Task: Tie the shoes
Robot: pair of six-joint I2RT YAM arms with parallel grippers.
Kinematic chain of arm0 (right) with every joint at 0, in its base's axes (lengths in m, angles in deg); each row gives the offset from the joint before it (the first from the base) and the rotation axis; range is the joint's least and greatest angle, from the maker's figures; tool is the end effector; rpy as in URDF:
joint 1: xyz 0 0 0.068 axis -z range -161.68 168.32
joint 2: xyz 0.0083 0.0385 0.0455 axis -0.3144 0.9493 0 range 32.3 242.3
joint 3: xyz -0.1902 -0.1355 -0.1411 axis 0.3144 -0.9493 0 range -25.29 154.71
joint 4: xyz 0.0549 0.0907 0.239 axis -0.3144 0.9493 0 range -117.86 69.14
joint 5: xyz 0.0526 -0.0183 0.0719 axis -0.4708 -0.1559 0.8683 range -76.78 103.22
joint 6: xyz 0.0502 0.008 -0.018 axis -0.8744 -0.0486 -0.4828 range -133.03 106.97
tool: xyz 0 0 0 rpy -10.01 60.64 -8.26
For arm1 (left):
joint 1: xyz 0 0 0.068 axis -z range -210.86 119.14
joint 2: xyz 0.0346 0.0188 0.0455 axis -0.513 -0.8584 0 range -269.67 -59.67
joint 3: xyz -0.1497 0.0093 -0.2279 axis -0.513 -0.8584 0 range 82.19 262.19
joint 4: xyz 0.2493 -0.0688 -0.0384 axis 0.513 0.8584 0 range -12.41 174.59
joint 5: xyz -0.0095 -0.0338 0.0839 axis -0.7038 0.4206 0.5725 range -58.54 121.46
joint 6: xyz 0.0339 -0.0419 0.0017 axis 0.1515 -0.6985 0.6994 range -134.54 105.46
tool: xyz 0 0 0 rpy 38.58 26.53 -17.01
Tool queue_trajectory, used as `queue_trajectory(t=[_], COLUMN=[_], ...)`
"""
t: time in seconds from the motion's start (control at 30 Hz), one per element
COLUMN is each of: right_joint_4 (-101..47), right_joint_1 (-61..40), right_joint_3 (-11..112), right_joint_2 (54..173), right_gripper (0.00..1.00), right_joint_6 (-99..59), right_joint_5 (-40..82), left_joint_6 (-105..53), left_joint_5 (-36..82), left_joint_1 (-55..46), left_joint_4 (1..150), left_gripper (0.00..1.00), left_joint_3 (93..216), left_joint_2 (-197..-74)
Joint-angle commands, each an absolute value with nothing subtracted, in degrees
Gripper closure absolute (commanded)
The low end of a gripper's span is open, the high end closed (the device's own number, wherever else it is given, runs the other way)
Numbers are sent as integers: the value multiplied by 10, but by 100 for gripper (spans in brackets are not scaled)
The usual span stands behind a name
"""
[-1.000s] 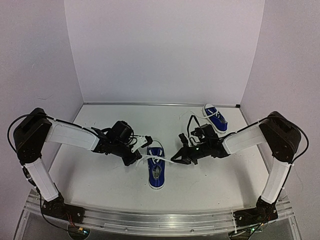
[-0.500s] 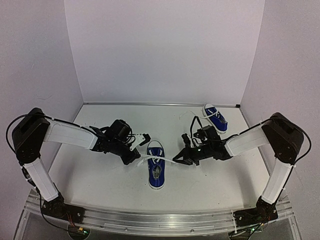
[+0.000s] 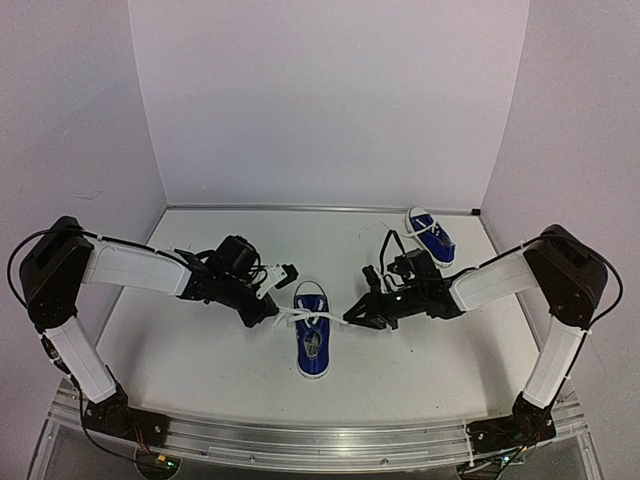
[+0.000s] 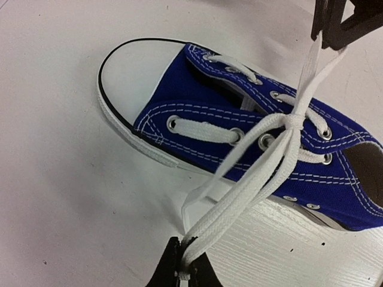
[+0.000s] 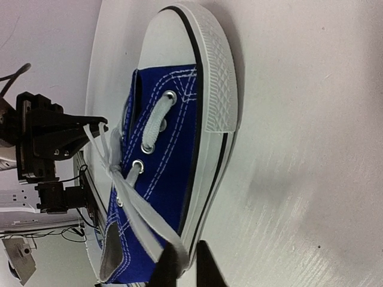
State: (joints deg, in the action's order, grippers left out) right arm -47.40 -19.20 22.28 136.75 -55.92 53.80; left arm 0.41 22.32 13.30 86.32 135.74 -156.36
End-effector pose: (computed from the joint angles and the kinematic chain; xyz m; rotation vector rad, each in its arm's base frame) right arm 0.2638 0.2318 0.1355 -0.3344 2.4789 1.4809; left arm 0.2385 -0.2395 0.1661 1.2963 2.1454 -0.4121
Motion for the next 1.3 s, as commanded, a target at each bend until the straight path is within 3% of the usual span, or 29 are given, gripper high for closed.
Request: queue_trajectory(t=[0.0,0.07,0.23,0.27,0.47,0.53,0.73,1.03,1.27], right_joint_4=[-471,-470,-414,-400,-324,-307,-259,-296,-298], right_joint_1=[-190,-191,-190,-189,-160,-139,-75,-64,-64], right_joint_3=[270,282,331,339,350,334,247,94,90], right_joint_2=[1367,1358,1313,1301,1216,1179,1092,1070,1066], right_gripper=[58,44,34,33,6,2,2,2,2], right_joint_6=[-548,-548,-515,-507,-442,-426,-376,-373,-374], right_joint_5=[575,580,570,567,524,512,466,445,444], left_joint_6=[-1,-7,-30,-39,-168,-221,-305,-415,-429], left_joint_5=[208,201,214,227,308,308,237,265,286], left_joint_1=[121,121,121,120,92,60,-33,-41,-41], left_joint_4=[888,881,868,864,906,937,982,949,952], left_gripper=[72,59,3,1,0,0,0,0,0], left_joint_3=[1384,1383,1380,1379,1412,1426,1394,1263,1254], left_joint_2=[-1553,-1537,-1471,-1456,-1390,-1372,-1337,-1329,-1320])
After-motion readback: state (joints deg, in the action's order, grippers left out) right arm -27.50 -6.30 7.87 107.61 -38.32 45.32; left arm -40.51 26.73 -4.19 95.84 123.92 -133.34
